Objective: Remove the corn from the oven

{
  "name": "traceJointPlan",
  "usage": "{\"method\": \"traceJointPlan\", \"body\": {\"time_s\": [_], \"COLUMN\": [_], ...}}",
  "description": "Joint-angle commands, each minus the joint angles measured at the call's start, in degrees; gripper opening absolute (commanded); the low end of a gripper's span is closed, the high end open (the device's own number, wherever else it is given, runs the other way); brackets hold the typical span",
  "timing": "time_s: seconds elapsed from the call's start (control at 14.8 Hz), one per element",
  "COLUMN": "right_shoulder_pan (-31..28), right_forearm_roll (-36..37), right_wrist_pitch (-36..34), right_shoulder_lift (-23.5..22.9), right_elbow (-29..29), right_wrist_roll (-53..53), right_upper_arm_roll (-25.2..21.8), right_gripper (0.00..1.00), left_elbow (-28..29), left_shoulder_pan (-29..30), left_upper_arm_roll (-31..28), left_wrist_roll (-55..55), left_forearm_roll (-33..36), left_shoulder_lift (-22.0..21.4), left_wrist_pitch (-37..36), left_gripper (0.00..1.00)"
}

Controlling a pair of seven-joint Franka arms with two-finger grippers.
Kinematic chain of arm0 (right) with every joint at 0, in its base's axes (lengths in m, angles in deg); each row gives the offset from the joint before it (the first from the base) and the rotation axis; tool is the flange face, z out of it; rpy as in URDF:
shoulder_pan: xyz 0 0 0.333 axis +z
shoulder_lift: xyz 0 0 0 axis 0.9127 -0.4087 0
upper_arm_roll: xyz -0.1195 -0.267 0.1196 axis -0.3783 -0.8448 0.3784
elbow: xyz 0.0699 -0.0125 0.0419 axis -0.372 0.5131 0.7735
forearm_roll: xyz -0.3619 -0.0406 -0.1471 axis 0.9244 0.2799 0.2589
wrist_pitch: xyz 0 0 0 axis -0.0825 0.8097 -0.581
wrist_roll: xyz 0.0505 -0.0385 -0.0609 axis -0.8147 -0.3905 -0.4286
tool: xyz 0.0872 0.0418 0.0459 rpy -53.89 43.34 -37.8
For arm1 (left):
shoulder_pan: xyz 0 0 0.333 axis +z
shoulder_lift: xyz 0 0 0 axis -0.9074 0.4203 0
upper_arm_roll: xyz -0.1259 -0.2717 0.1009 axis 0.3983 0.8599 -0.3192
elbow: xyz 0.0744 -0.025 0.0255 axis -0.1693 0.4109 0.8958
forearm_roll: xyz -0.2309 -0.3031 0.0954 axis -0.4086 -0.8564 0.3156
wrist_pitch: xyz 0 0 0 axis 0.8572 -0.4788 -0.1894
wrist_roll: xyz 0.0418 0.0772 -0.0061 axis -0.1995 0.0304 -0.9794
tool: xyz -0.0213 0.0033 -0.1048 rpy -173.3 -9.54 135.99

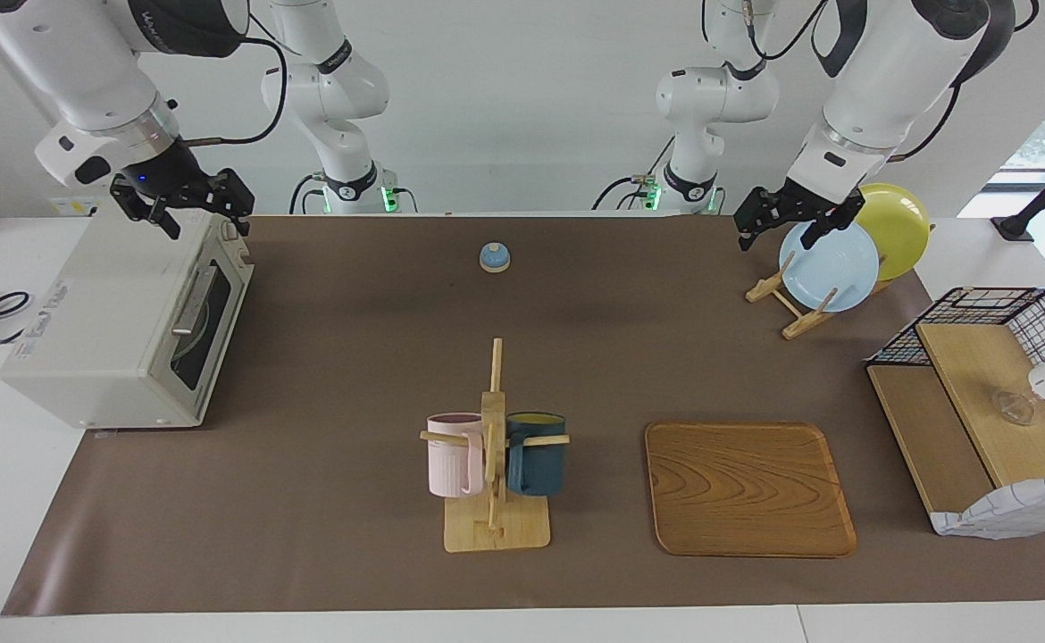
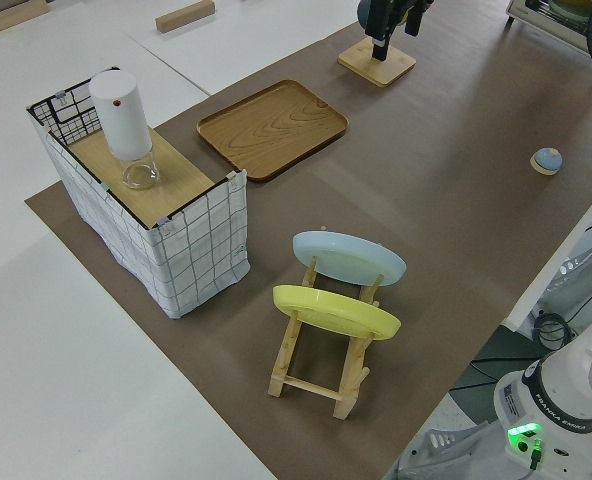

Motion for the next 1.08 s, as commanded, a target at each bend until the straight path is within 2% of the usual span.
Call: {"method": "traceJointPlan", "body": {"time_s": [0.0, 0.81, 0.88, 0.95, 1.02], "right_shoulder_pan": [-0.24, -0.59, -0.59, -0.51, -0.59], "right_forearm_roll": [-0.35, -0.18, -0.18, -0.18, -0.18], "right_wrist_pitch": [-0.66, -0.66, -0.05, 0.83, 1.88], "right_shoulder_lift": [0.19, 1.68, 1.86, 1.86, 1.95], "right_elbow": [-0.49, 2.58, 3.20, 3.47, 4.08], "right_wrist_roll": [-0.87, -0.17, -0.17, -0.26, 0.18], "right_upper_arm_roll": [0.32, 0.15, 0.15, 0.15, 0.24], "right_gripper": [1.00, 1.00, 0.83, 0.29, 0.00], "left_elbow": [1.54, 1.80, 1.80, 1.80, 1.80], "left_shoulder_pan": [0.83, 1.10, 1.10, 1.10, 1.10], "left_upper_arm_roll": [0.35, 0.26, 0.26, 0.26, 0.26], "left_wrist_roll": [-0.34, -0.42, -0.42, -0.42, -0.42], "left_forearm_roll": [-0.55, -0.55, -0.55, -0.55, -0.55], "left_shoulder_lift": [-1.11, -1.20, -1.20, -1.20, -1.20], "left_wrist_pitch": [1.72, 1.82, 1.82, 1.90, 1.99], "left_gripper": [1.00, 1.00, 1.00, 1.00, 1.00]}}
